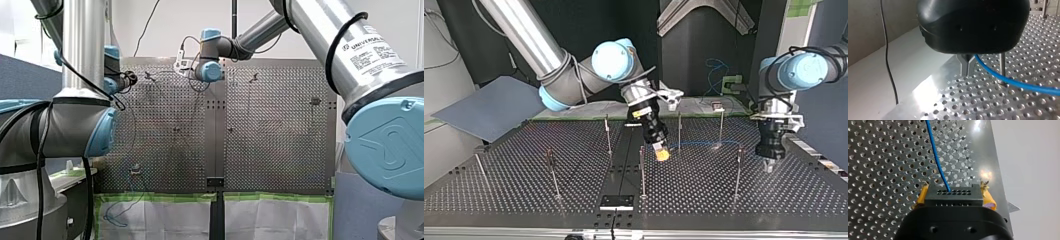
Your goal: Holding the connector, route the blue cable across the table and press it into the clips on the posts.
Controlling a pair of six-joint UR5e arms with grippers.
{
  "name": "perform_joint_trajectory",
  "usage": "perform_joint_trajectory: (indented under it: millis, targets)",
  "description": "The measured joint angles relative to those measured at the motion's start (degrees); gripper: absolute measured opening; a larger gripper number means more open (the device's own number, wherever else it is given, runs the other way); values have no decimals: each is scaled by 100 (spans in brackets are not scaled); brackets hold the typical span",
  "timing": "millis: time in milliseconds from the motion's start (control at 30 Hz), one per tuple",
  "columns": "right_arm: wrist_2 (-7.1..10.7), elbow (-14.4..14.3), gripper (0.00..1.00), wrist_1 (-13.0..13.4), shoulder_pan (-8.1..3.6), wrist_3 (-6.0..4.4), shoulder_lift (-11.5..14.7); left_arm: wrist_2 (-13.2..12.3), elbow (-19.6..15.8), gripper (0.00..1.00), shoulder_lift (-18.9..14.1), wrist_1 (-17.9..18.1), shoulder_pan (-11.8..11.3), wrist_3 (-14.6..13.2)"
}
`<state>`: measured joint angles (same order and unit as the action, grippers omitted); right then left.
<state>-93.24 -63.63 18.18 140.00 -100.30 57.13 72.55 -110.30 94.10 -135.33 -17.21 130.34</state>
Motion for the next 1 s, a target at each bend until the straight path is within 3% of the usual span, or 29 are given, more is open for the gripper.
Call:
perform_joint_trajectory:
  millis: [533, 800, 1000]
  targets:
    - [-138, 293, 0, -150, -81, 0, -27, -31, 196, 0, 332, 342, 37, 236]
    - [-176, 453, 0, -300, -110, 38, -35, 4, 211, 0, 546, 228, 56, 114]
    - [-189, 476, 0, -337, -65, 74, -61, 109, 213, 0, 547, 101, 41, 21]
